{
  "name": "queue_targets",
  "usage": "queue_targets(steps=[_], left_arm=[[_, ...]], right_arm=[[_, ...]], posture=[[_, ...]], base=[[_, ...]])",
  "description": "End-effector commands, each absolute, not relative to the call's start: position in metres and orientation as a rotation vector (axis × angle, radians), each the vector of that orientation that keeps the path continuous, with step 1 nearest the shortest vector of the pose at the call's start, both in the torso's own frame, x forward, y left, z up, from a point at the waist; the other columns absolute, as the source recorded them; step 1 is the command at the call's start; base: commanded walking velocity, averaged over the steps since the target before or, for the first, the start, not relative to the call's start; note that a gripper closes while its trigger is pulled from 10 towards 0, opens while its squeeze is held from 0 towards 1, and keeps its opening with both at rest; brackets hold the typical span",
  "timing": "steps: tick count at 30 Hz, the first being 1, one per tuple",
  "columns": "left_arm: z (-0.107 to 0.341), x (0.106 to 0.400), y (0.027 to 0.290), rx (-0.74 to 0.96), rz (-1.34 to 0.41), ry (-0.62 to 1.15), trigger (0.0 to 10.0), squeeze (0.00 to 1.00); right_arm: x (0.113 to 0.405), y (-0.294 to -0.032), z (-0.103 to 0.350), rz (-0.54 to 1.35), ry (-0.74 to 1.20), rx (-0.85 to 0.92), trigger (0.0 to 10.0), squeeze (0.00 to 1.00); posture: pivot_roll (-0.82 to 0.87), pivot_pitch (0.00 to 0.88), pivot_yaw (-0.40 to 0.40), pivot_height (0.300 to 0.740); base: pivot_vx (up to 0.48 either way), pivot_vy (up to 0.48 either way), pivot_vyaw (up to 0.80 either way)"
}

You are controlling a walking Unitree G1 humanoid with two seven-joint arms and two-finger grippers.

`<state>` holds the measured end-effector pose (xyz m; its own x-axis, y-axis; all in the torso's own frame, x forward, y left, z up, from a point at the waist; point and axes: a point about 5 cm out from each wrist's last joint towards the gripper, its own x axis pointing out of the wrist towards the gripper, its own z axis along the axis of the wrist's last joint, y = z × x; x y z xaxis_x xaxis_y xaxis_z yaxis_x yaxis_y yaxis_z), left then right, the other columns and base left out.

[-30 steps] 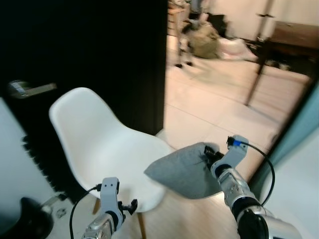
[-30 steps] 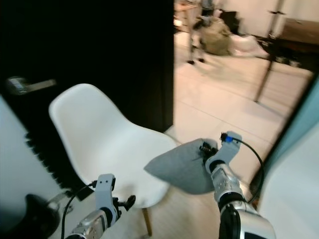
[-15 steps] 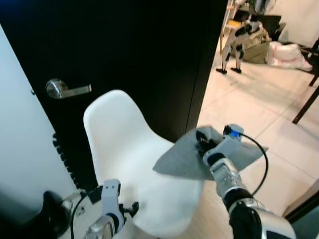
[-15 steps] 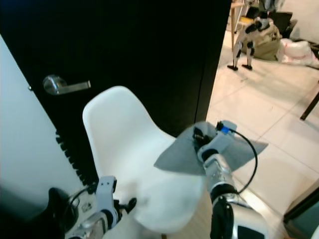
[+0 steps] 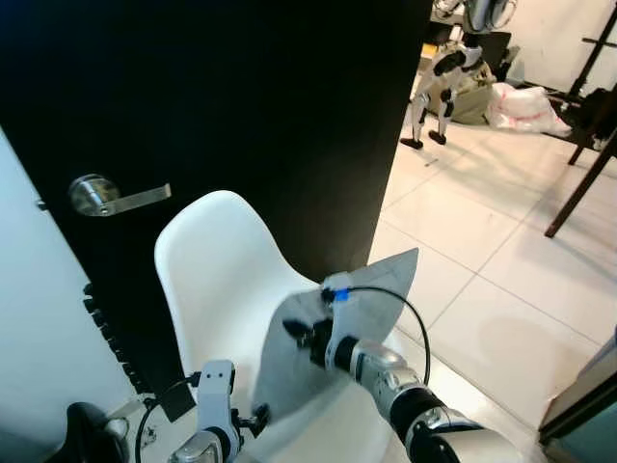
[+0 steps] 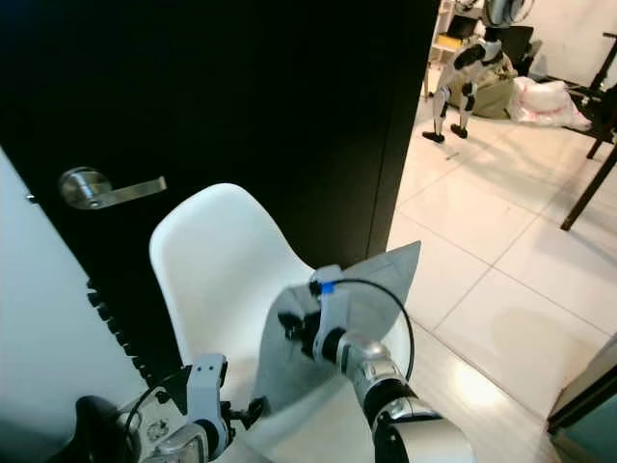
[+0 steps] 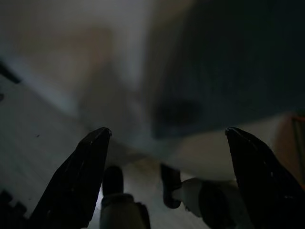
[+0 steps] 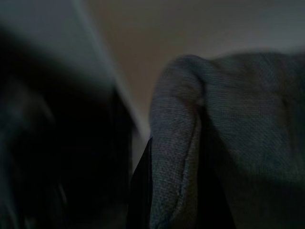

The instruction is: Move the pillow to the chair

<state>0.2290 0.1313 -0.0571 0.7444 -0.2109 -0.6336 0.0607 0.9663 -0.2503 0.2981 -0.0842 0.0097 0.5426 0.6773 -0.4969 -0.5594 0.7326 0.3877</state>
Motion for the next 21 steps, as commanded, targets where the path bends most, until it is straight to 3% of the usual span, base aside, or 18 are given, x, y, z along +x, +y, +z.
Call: queue_targets(steps=[1, 7, 13, 21], left_arm=[[-0.060, 0.225, 0.134, -0.202, -0.150, 0.740, 10.0, 0.00], [-0.060, 0.226, 0.136, -0.196, -0.145, 0.741, 10.0, 0.00], [-0.060, 0.226, 0.135, -0.196, -0.146, 0.740, 10.0, 0.00], [-0.058, 0.229, 0.132, -0.195, -0.152, 0.733, 10.0, 0.00]], right_arm=[[0.290, -0.094, -0.002, 0.701, 0.771, 0.155, 10.0, 0.00], [0.275, -0.110, -0.020, 0.585, 0.916, 0.156, 10.0, 0.00], [0.296, -0.104, 0.002, 0.592, 0.668, 0.206, 10.0, 0.00], [0.296, -0.104, -0.001, 0.589, 0.714, 0.107, 10.0, 0.00]], posture=[[0.03, 0.000, -0.028, 0.740], [0.03, 0.000, -0.028, 0.740], [0.02, 0.000, -0.022, 0.740], [0.02, 0.000, -0.020, 0.740]], base=[[0.000, 0.000, 0.00], [0.000, 0.000, 0.00], [0.000, 0.000, 0.00], [0.000, 0.000, 0.00]])
